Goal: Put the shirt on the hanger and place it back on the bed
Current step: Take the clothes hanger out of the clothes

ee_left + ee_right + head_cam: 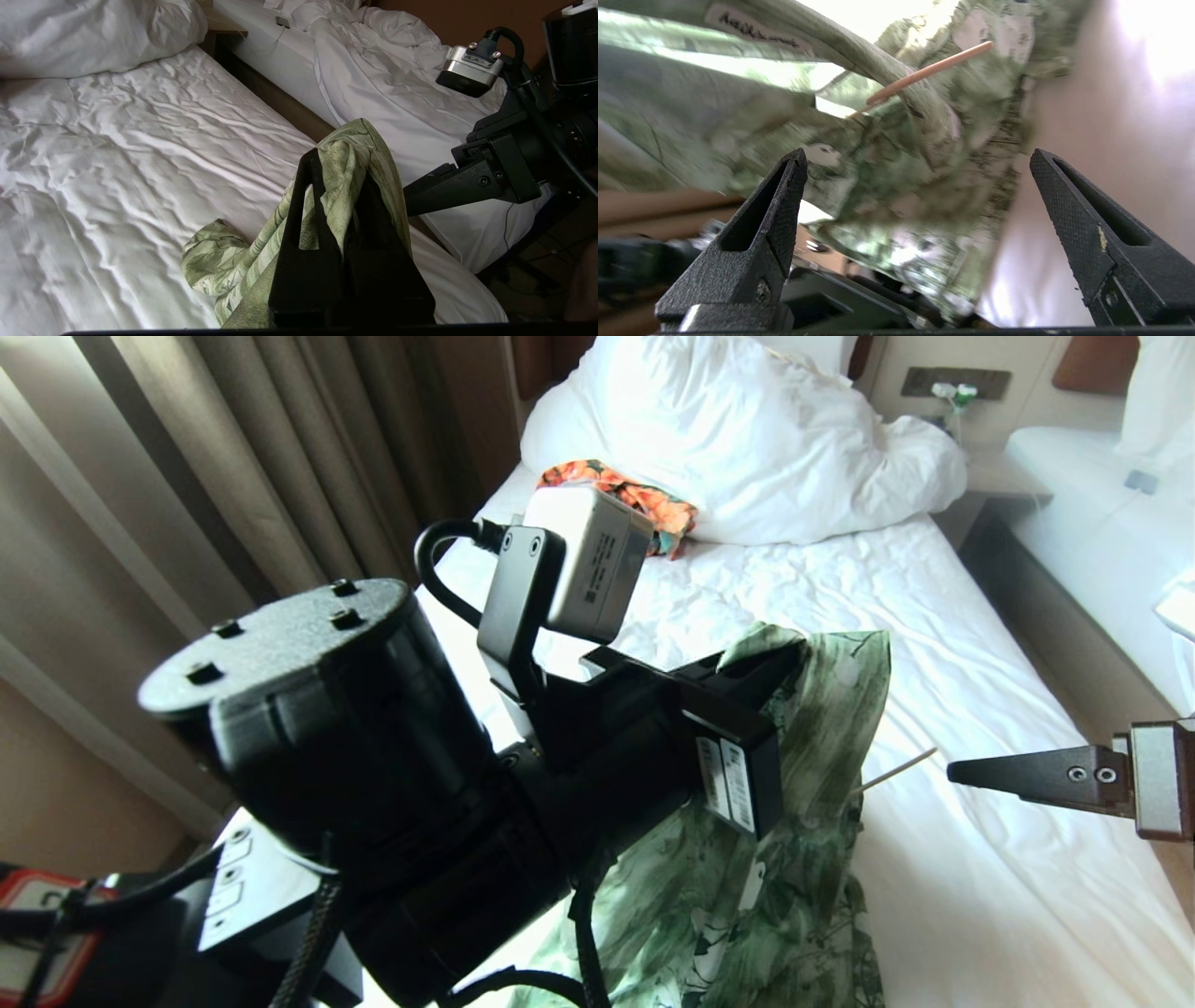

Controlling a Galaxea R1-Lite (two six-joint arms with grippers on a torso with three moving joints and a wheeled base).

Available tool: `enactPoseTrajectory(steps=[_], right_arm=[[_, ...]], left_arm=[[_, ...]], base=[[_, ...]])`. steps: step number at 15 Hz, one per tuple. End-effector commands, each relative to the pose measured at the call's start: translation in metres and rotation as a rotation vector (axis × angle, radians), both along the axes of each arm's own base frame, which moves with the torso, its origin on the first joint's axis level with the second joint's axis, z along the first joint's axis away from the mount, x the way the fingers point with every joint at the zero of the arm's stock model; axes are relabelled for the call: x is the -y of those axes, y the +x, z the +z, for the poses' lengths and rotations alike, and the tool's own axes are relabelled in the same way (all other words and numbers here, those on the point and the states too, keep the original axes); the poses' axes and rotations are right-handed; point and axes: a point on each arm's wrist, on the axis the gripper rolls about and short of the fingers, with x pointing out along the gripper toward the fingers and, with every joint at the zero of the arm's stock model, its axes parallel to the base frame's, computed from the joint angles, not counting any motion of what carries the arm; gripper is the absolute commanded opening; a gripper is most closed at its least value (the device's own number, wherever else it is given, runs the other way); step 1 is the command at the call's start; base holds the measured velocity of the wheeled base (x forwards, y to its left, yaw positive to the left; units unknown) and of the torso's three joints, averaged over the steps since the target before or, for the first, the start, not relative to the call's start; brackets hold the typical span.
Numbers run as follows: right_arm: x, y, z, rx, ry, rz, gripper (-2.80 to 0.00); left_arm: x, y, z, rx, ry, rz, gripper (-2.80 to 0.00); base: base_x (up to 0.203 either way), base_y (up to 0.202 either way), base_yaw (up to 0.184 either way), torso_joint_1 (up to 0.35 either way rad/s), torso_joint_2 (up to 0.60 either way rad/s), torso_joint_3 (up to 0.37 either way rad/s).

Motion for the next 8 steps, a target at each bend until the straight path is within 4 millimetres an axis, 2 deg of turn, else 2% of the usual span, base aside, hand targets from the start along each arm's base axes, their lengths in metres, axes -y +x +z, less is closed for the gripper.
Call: enactPoseTrajectory(steps=[1,5,8], right_arm=[[-0.003,0.008,-0.012,-0.007,0.09,-0.023,0.0],[-0.01,0.028,-0.02,-0.012,0.177,-0.05,0.0],[-0.017,0.039,-0.028,-0.04,0.159,-0.045,0.0]], left_arm=[[-0.001,0.0,0.001,0.004,-0.008,0.003,-2.8],[-0.001,0.0,0.002,0.004,-0.009,0.004,-2.8],[-0.001,0.001,0.003,0.007,-0.011,0.005,-2.8]], base=[[0.0,0.0,0.0,0.0,0.0,0.0],[0.0,0.0,0.0,0.0,0.0,0.0],[0.0,0.0,0.0,0.0,0.0,0.0]])
